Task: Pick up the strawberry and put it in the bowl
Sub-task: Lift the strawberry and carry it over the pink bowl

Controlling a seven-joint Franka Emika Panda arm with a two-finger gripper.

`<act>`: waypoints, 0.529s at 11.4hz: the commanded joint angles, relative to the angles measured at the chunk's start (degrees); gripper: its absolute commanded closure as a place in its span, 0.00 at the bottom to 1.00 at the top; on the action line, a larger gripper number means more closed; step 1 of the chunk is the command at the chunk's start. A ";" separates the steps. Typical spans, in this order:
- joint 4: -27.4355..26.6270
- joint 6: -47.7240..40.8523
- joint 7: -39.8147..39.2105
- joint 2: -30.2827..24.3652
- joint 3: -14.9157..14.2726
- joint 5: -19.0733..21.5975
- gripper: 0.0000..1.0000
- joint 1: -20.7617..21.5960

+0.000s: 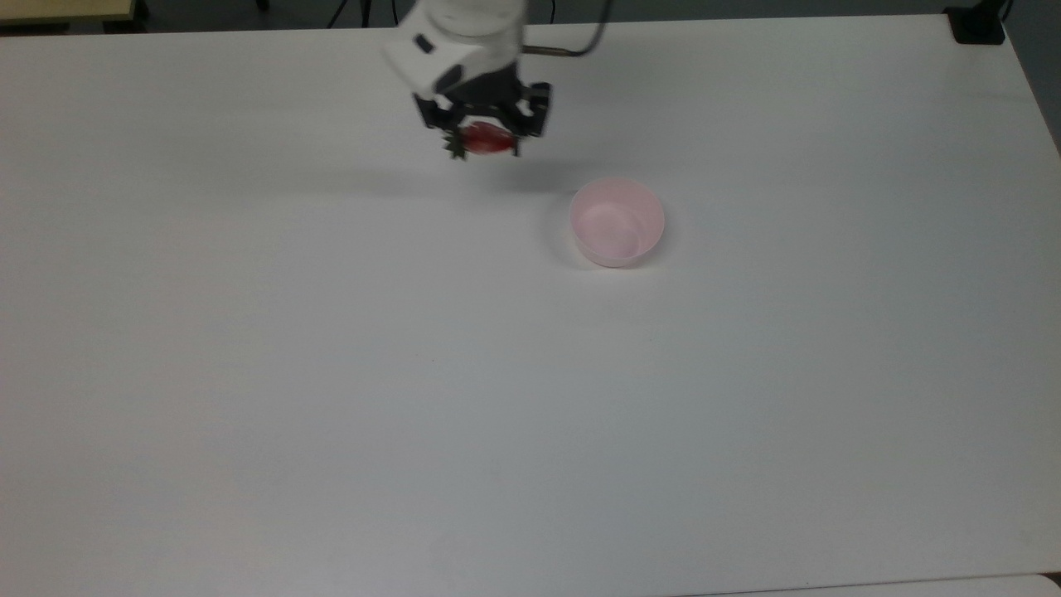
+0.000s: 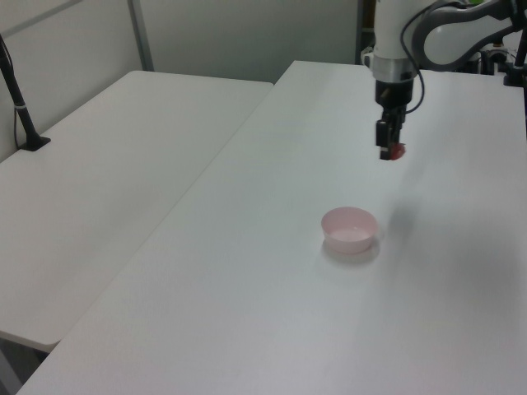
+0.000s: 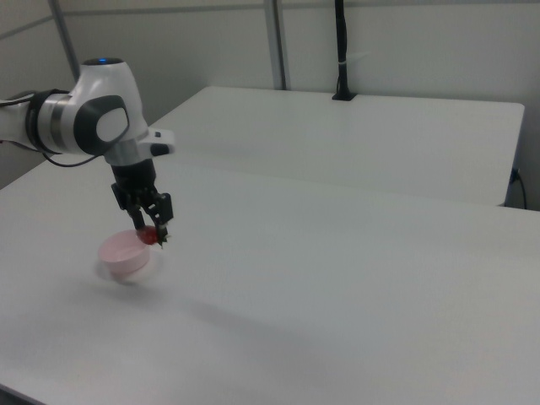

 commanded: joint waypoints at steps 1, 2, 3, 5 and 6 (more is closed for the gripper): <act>8.50 0.50 10.16 9.10 5.27 0.02 0.58 0.84; 8.42 2.25 12.70 10.42 6.85 -0.07 0.58 1.28; 8.51 3.74 15.69 11.65 7.91 -0.25 0.58 1.72; 8.59 6.74 19.57 13.16 8.27 -1.21 0.58 3.03; 8.59 7.18 20.54 13.77 8.62 -1.56 0.57 3.30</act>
